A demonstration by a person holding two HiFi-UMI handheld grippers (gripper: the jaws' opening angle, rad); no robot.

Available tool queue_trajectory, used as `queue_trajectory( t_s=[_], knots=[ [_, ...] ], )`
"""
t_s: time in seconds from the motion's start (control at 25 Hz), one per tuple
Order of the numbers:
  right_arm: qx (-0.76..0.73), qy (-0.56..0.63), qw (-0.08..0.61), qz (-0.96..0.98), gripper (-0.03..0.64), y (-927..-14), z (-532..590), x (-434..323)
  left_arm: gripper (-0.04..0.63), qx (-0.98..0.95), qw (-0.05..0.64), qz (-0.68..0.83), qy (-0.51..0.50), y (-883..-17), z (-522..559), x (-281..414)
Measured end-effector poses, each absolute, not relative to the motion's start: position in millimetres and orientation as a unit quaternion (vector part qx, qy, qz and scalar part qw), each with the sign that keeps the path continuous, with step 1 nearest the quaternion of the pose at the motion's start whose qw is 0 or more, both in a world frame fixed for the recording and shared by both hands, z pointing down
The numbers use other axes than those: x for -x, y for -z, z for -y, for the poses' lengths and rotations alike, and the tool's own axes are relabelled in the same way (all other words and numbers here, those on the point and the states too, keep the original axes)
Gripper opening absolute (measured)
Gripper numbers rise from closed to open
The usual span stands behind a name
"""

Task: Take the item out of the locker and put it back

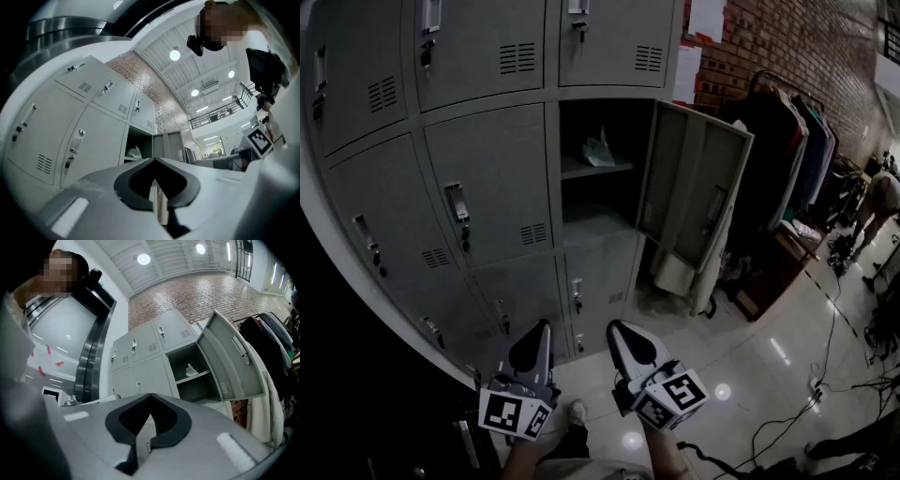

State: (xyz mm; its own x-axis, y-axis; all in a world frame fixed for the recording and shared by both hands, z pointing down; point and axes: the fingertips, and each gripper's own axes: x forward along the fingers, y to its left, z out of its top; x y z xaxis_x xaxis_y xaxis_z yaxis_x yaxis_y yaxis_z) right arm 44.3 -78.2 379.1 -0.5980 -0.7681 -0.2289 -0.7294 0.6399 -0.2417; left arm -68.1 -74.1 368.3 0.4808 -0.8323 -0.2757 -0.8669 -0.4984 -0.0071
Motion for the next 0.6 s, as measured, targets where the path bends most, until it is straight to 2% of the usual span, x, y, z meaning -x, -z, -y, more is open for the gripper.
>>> queue_trajectory(
  t_s=[0.28, 0.6],
  knots=[
    [0.43, 0.04, 0.148, -0.89, 0.002, -352.0, 228.7, -17.0, 0.005, 0.862, 0.084, -0.485, -0.121, -344.5, 221.8, 91.0],
    [0.441, 0.047, 0.144, -0.885, 0.002, -346.1, 311.2, -11.5, 0.005, 0.859, 0.069, -0.492, -0.126, -341.6, 303.4, 99.2]
  ],
)
